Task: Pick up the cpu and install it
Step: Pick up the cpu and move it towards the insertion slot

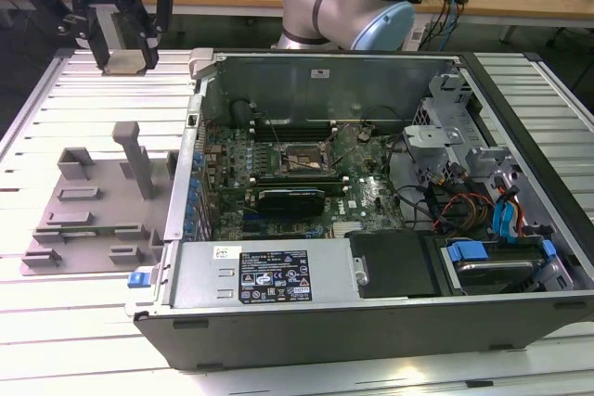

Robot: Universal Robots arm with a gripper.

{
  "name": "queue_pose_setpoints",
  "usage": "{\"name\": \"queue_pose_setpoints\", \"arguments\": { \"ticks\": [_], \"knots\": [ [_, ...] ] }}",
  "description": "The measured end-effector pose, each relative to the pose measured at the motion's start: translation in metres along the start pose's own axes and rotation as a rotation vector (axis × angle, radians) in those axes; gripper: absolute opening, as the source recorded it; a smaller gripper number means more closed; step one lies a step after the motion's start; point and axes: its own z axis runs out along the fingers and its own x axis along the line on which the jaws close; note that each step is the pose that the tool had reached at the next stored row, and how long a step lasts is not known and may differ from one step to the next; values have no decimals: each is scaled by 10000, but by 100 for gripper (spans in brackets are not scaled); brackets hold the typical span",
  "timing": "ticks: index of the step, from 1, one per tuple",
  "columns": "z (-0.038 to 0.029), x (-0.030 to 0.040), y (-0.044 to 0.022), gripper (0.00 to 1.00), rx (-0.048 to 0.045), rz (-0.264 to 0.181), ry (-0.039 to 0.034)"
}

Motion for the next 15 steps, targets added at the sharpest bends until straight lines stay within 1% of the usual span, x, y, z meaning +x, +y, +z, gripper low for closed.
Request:
{"name": "queue_pose_setpoints", "arguments": {
  "ticks": [3, 4, 6, 13, 14, 15],
  "knots": [
    [1, -43, 1, 55, 1, 0, 0],
    [3, -97, 2, 55, -1, 0, -1],
    [4, -148, 4, 55, -1, 0, 0],
    [7, -258, 6, 55, 0, 0, 0],
    [7, -283, 7, 55, 0, 0, 0],
    [8, -324, 8, 55, 0, 0, 0]
  ]
}}
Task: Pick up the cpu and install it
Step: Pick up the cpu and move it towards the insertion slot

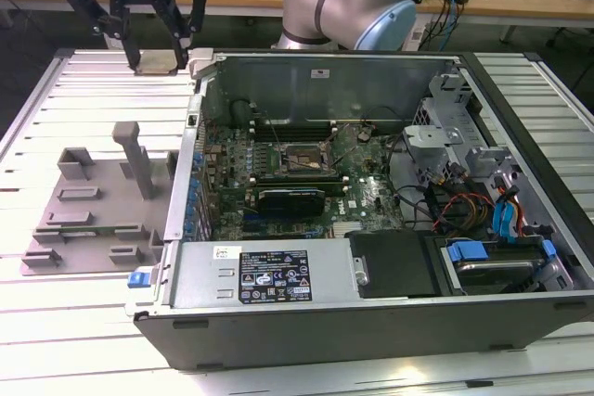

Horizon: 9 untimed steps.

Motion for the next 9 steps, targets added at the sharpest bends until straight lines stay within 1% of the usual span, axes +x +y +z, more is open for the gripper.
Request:
{"name": "queue_pose_setpoints", "arguments": {
  "ticks": [2, 3, 4, 9],
  "knots": [
    [2, -62, 2, 55, 0, -1, 0],
    [2, -83, 2, 55, 0, 0, 0],
    [3, -120, 3, 55, 0, 0, -1],
    [6, -217, 5, 55, -1, -1, 0]
  ]
}}
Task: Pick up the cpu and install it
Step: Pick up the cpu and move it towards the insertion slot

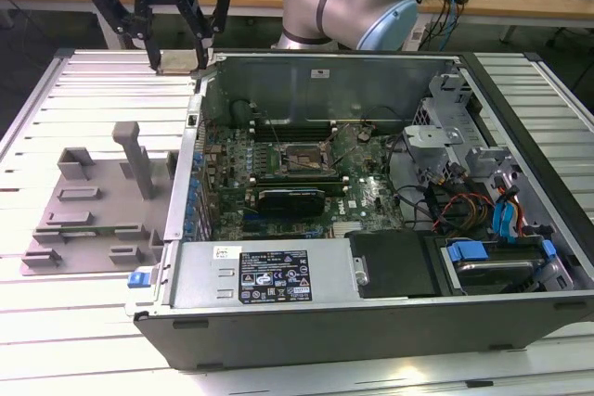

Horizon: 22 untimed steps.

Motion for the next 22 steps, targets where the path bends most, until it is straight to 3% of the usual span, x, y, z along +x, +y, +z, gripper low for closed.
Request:
{"name": "queue_pose_setpoints", "arguments": {
  "ticks": [7, 14, 18, 20, 22],
  "knots": [
    [4, -146, 4, 55, 1, 1, -1],
    [19, -385, 9, 55, 1, -1, 1],
    [118, -749, 20, 55, 1, 1, 10],
    [159, -852, 26, 55, 2, -1, 22],
    [166, -876, 27, 55, 1, 2, 23]
  ]
}}
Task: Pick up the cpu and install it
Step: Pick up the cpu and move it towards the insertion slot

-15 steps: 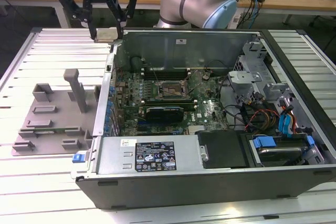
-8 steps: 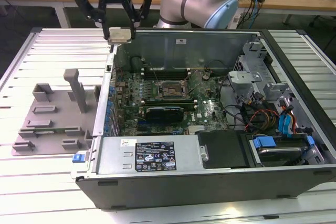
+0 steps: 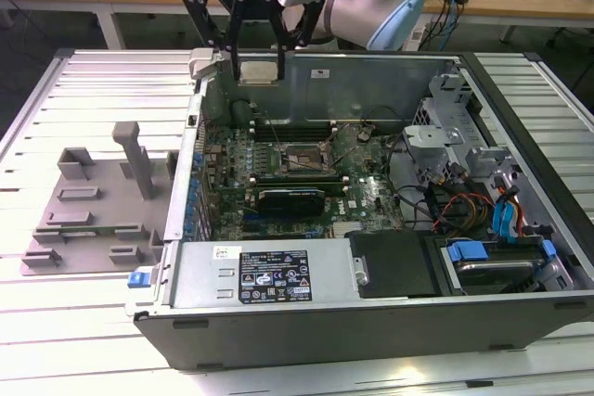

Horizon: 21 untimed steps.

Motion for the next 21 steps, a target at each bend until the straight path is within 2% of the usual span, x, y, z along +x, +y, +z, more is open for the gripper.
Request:
{"name": "queue_pose_setpoints", "arguments": {
  "ticks": [3, 7, 10, 12, 14, 19, 21],
  "knots": [
    [22, -6, 1, 55, 1, -4, 2],
    [99, -76, 4, 55, -1, -2, 14],
    [192, -139, 16, 55, -1, -1, 17],
    [226, -180, 21, 55, 0, 0, 17],
    [258, -255, 24, 55, -1, -3, 17],
    [312, -369, 29, 55, 0, -3, 17],
    [363, -448, 35, 55, -2, -1, 16]
  ]
}}
